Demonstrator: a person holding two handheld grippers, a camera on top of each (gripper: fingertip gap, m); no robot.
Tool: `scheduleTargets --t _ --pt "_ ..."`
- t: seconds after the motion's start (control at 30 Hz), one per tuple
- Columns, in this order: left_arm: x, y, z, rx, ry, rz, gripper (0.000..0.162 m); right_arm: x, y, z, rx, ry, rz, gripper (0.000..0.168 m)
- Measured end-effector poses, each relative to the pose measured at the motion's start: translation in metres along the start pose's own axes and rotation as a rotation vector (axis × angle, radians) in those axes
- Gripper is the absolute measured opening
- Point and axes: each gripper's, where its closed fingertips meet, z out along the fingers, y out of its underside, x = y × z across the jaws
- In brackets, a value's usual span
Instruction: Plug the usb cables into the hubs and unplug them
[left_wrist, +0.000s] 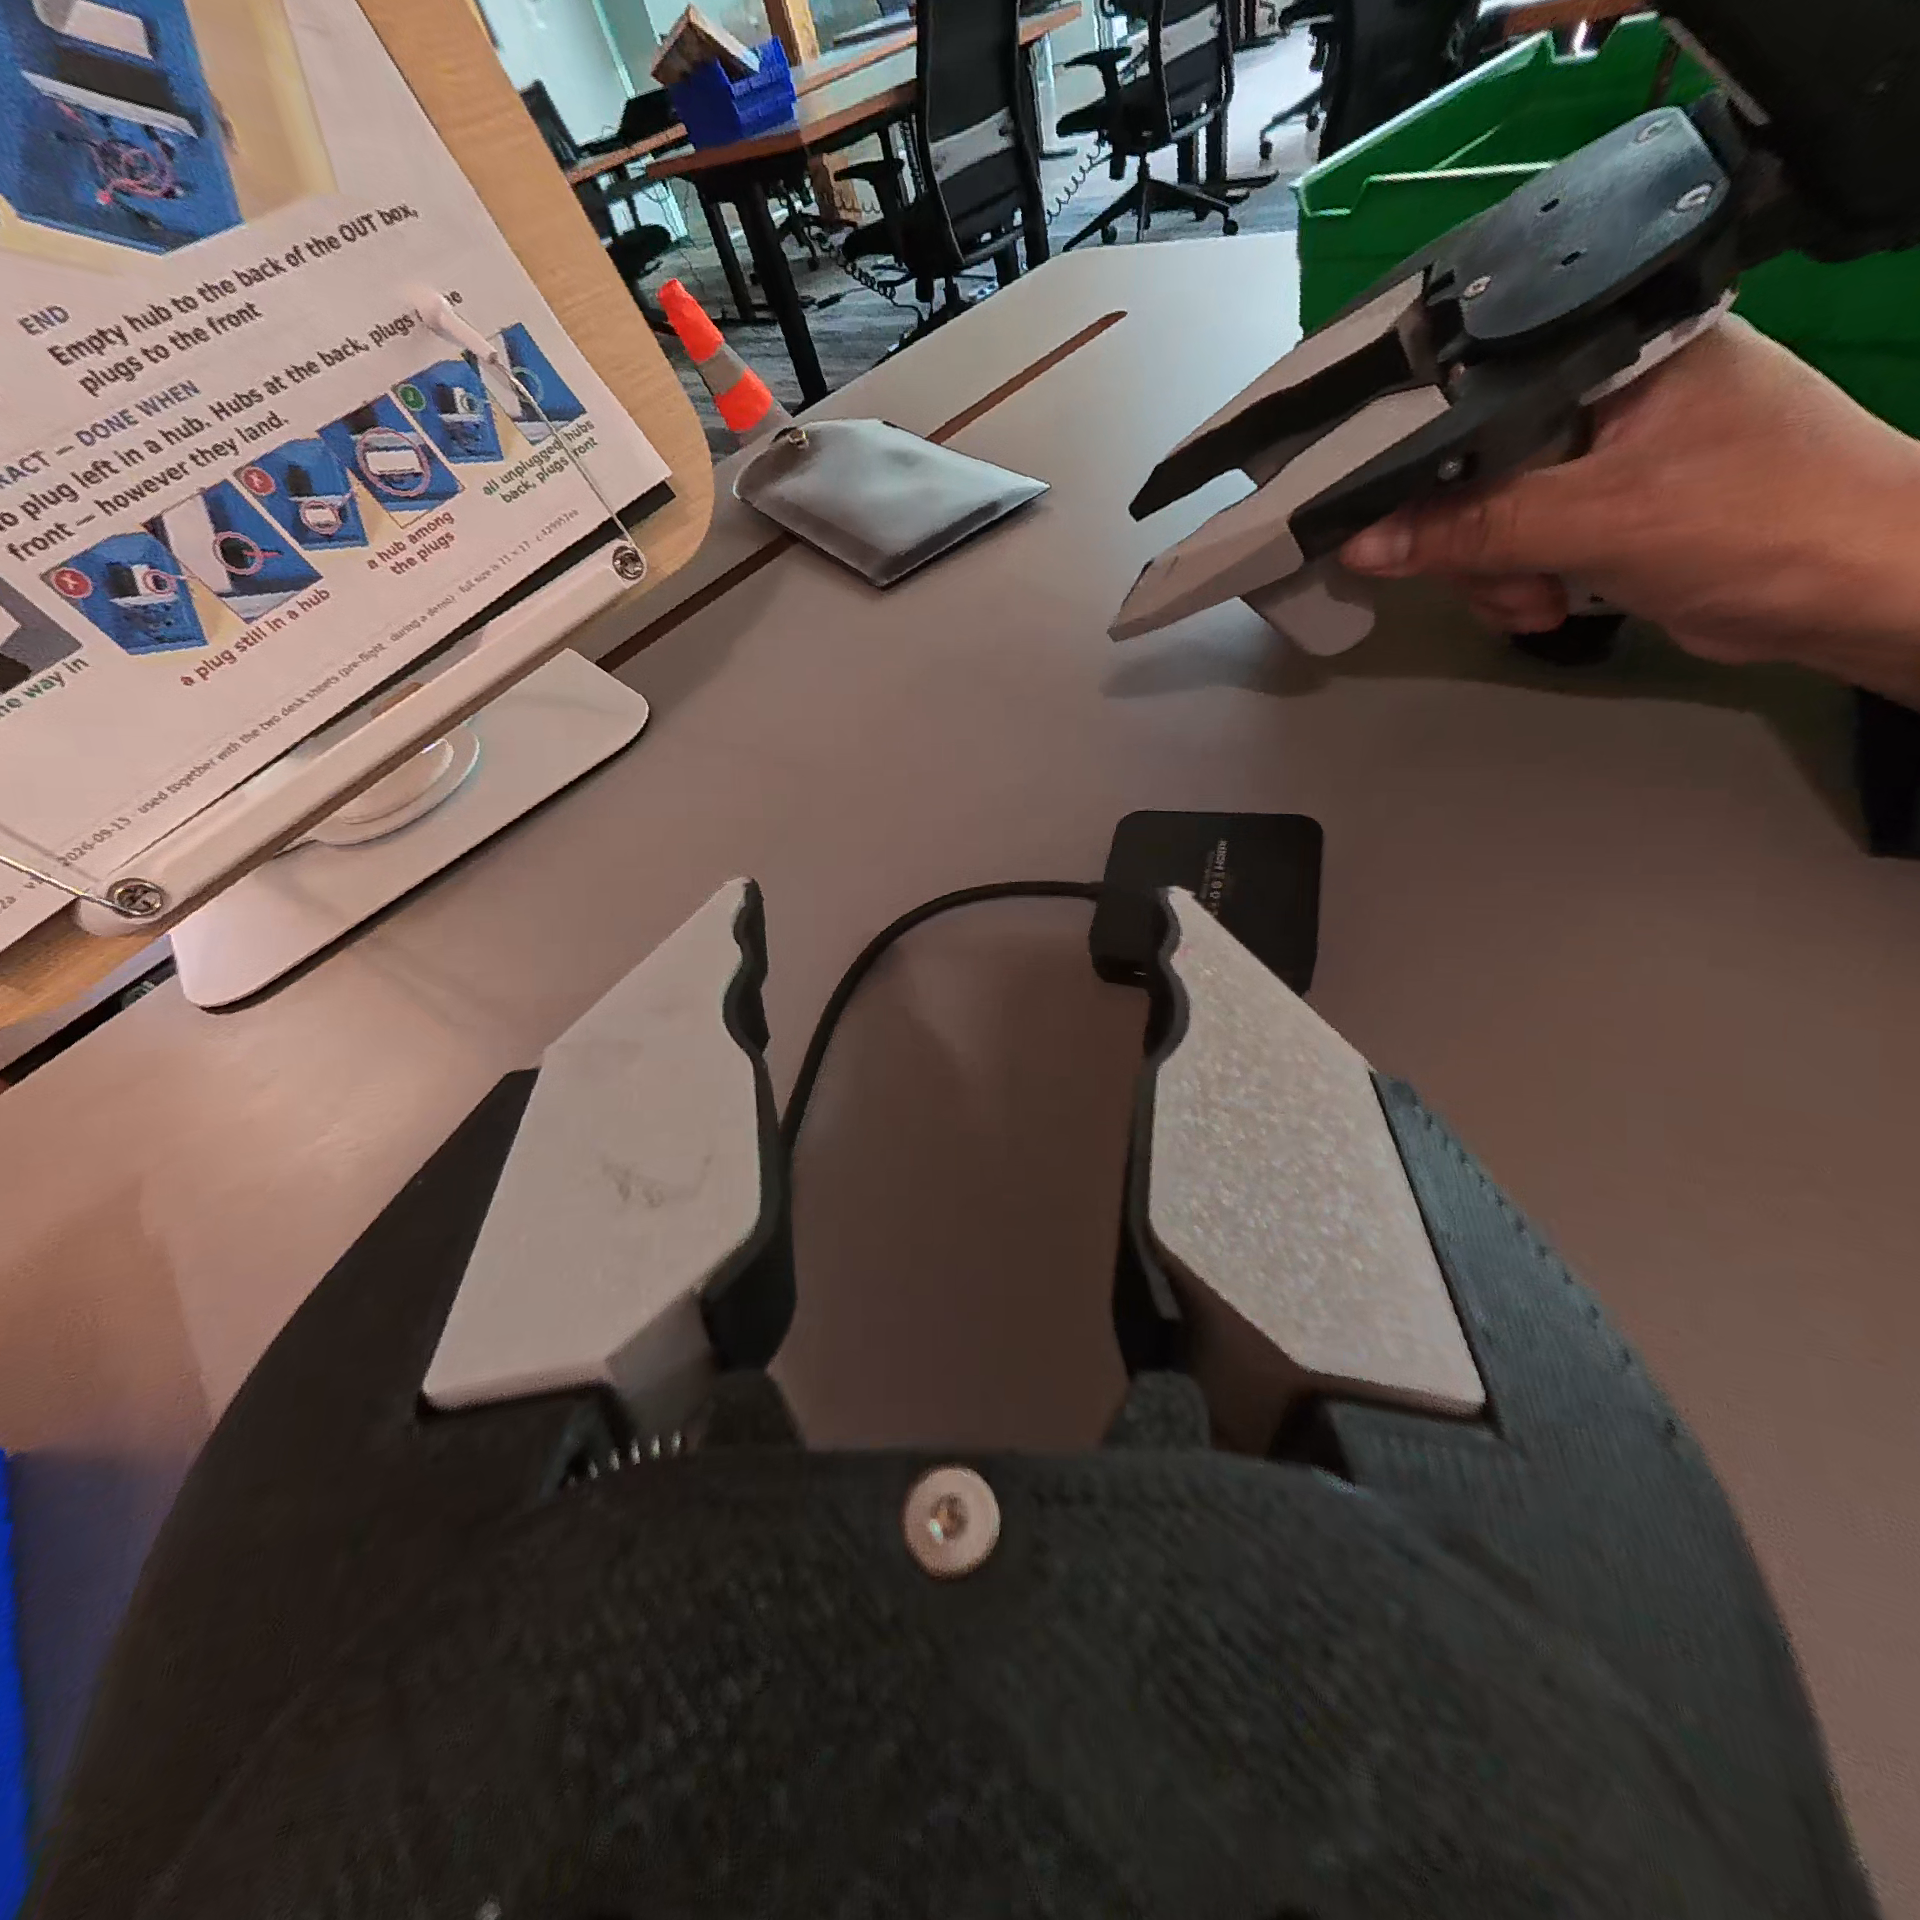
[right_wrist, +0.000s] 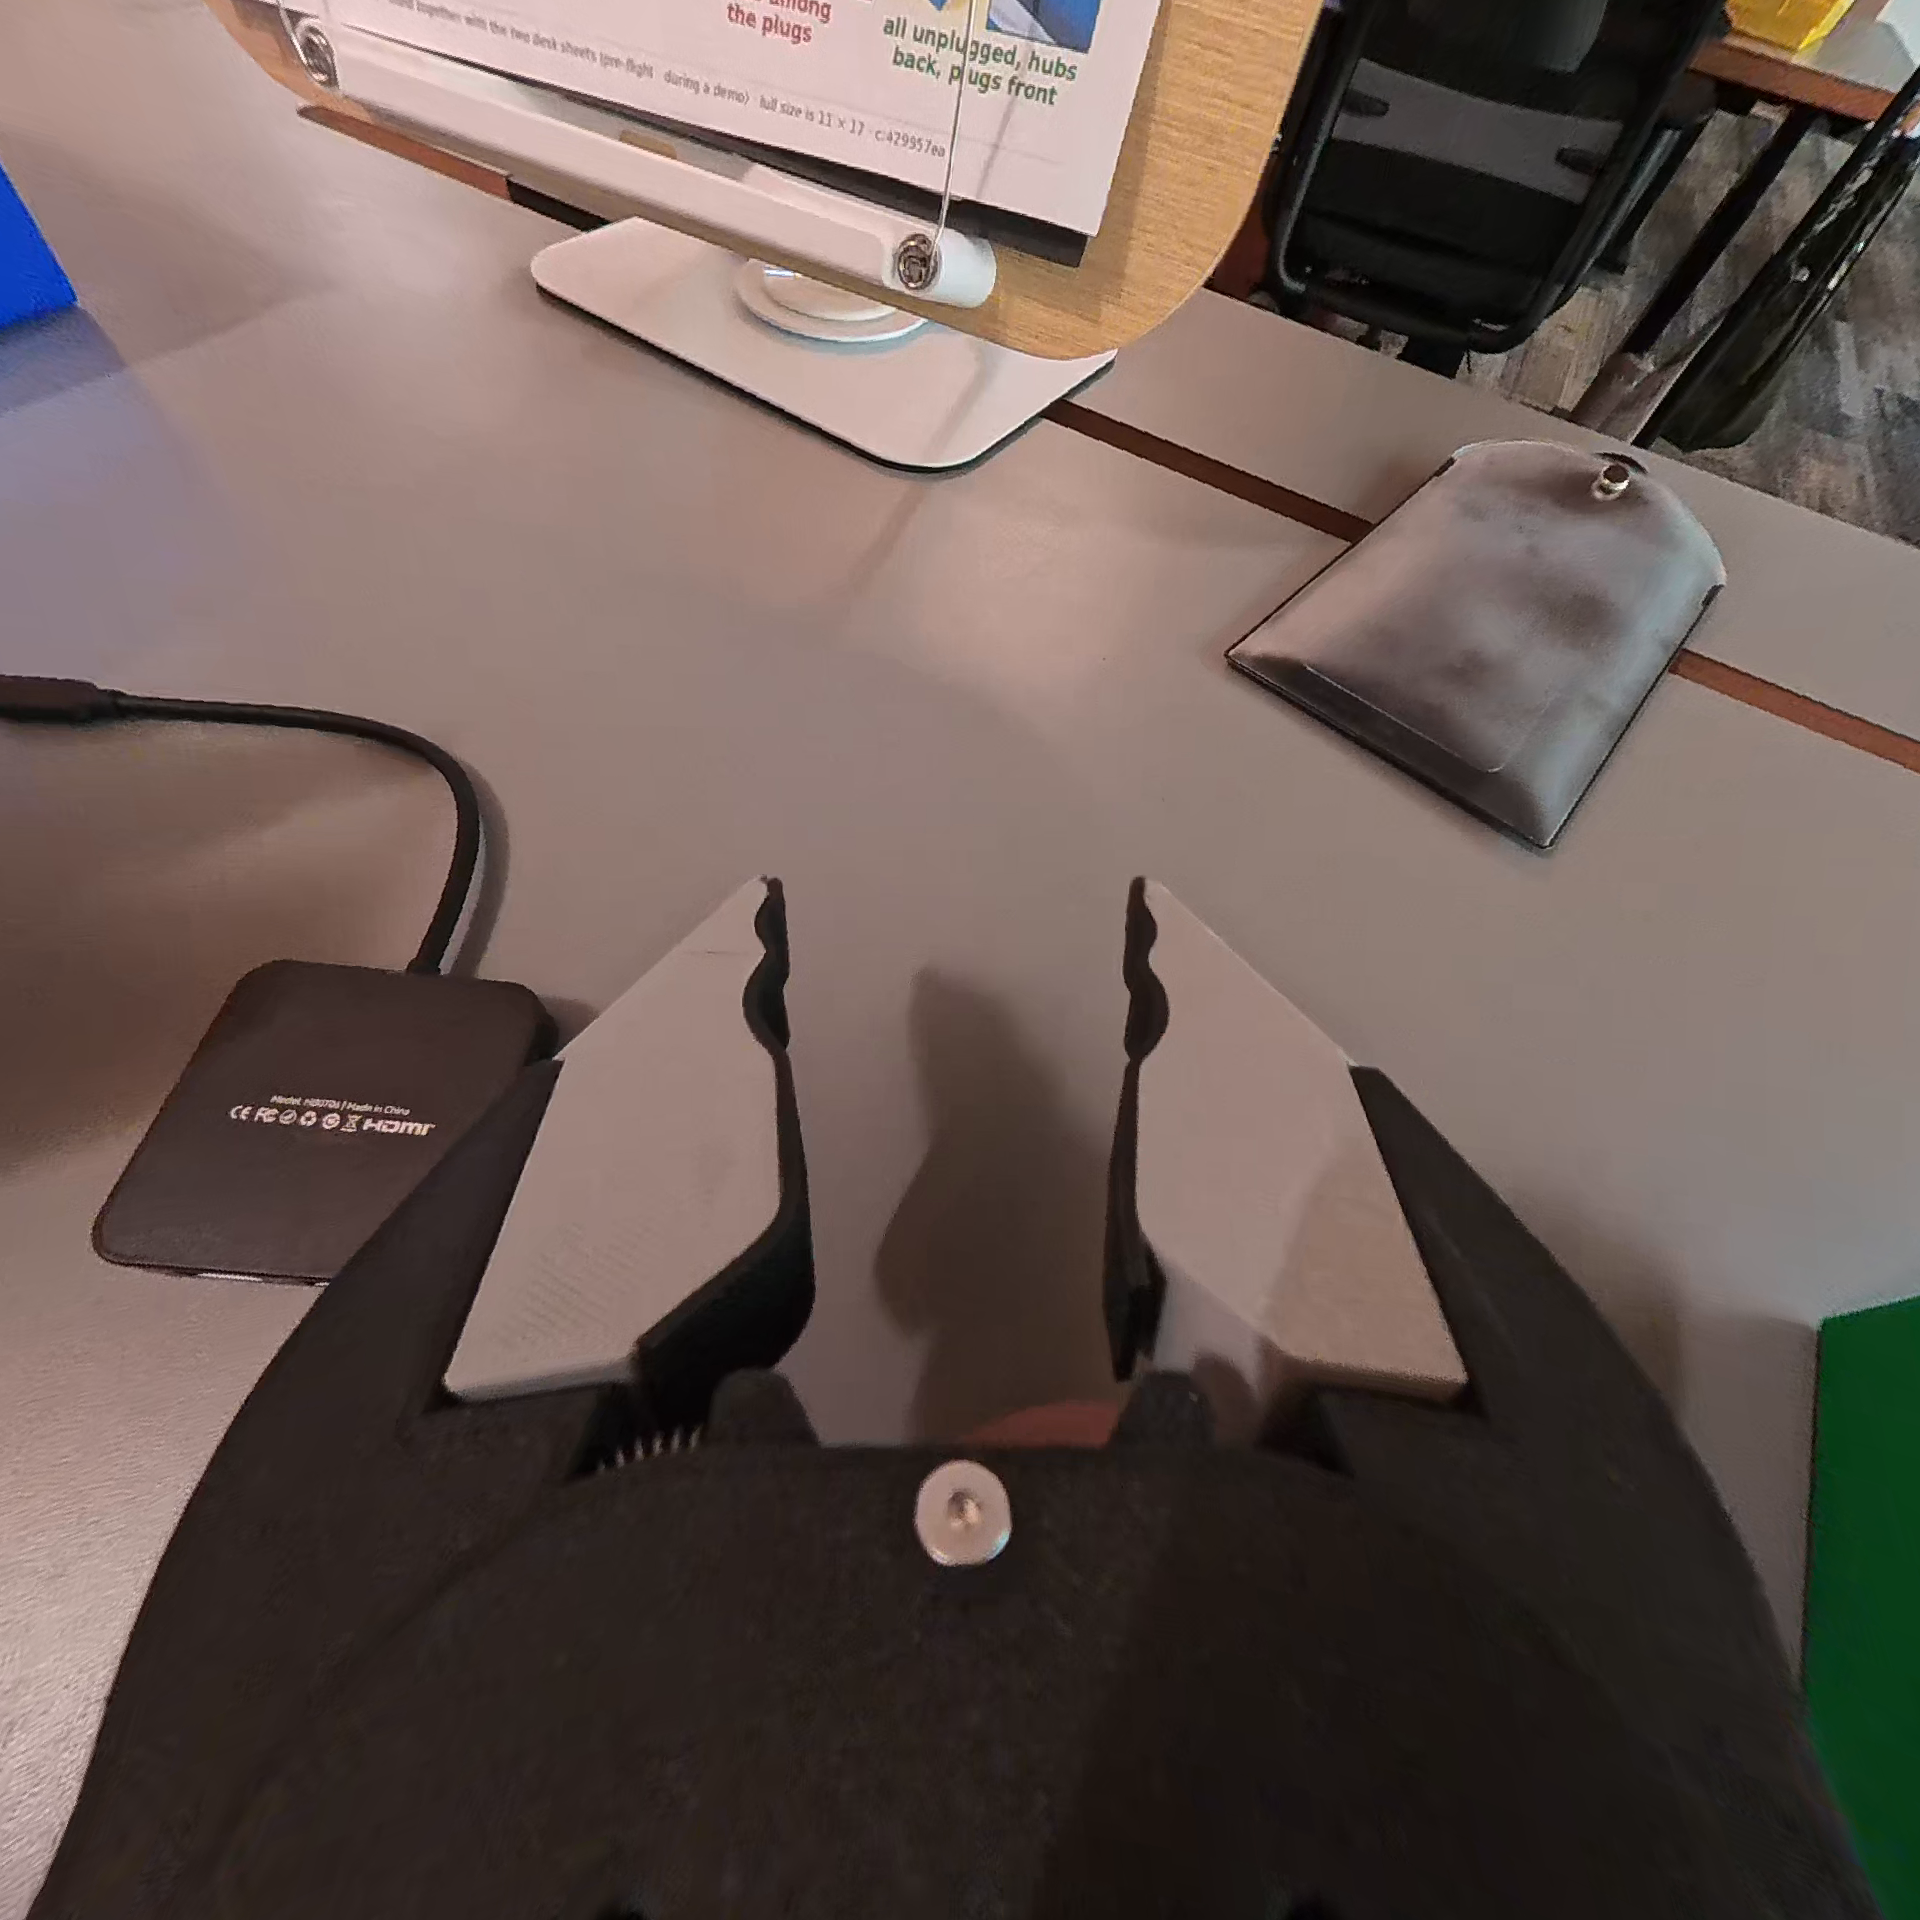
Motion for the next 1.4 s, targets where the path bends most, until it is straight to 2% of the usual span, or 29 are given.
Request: scheduleTargets --t 0.1,0.23,0.4,0.6,0.83,1.07,1.4 --pt "0.004 0.003 0.002 -0.01 0.005 0.013 0.072 -0.005 -0.001 0.0 0.002 -0.007 -0.032 0.061" --pt "-0.003 -0.008 -0.005 0.078 -0.028 0.004 0.058 -0.005 -0.005 -0.001 0.013 0.025 -0.06 0.076" --pt "-0.004 0.003 0.002 0.051 0.001 -0.052 0.059 -0.008 -0.02 -0.01 0.088 0.022 -0.052 0.069" --pt "-0.001 0.012 0.007 0.026 0.017 -0.042 0.057 -0.016 -0.016 -0.004 0.061 -0.041 0.006 0.081" --pt "-0.005 0.016 0.004 0.016 0.015 -0.03 0.056 -0.02 -0.023 -0.005 0.082 -0.018 -0.026 0.09" --pt "0.002 0.016 0.003 0.005 0.03 0.001 0.057 -0.027 -0.024 -0.006 0.088 -0.054 0.006 0.088" --pt "0.0 0.014 0.0 -0.002 0.022 0.018 0.056 -0.051 -0.028 -0.003 0.092 -0.092 -0.076 0.084"
